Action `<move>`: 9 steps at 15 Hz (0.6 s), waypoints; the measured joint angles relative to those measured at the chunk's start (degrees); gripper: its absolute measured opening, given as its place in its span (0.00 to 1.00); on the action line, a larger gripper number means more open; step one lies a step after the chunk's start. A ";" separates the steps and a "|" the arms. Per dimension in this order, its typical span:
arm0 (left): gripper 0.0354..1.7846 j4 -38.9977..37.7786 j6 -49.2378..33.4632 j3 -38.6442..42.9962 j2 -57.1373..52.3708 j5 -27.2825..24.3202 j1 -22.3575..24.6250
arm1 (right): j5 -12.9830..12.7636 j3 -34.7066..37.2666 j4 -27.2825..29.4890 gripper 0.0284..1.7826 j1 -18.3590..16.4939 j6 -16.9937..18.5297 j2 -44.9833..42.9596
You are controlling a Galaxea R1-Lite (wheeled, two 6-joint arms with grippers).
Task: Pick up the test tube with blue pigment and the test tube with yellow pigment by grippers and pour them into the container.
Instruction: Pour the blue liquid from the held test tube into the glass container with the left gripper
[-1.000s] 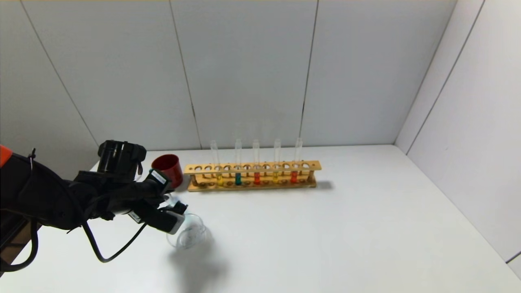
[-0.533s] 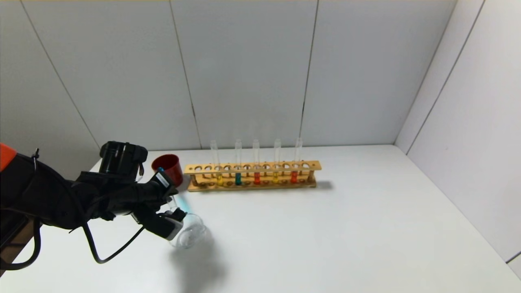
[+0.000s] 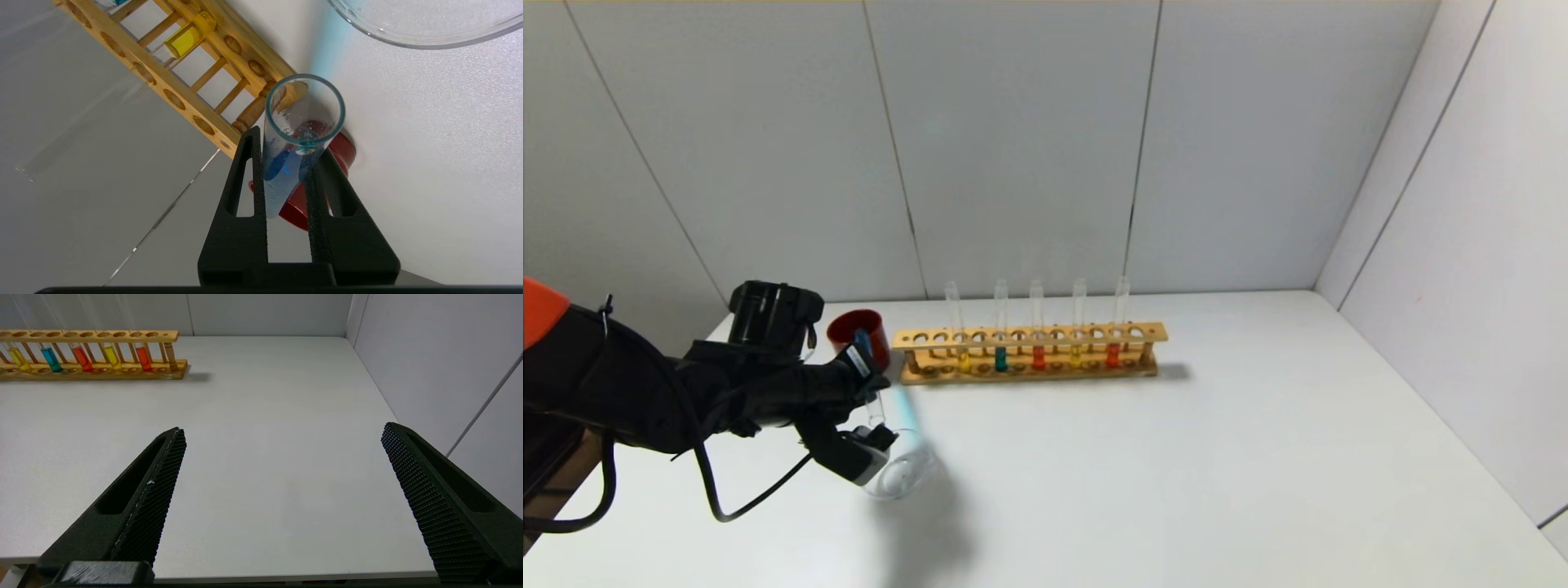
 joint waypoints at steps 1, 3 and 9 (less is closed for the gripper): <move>0.16 -0.13 0.11 -0.23 0.29 -0.05 0.00 | 0.00 0.00 0.00 0.98 0.00 -0.02 0.00; 0.16 -0.18 0.69 -0.63 0.82 -0.07 0.00 | 0.02 0.00 0.00 0.98 0.00 -0.02 0.00; 0.16 0.06 7.53 -2.67 1.99 -0.84 0.11 | 0.04 0.00 0.00 0.98 0.00 0.00 0.00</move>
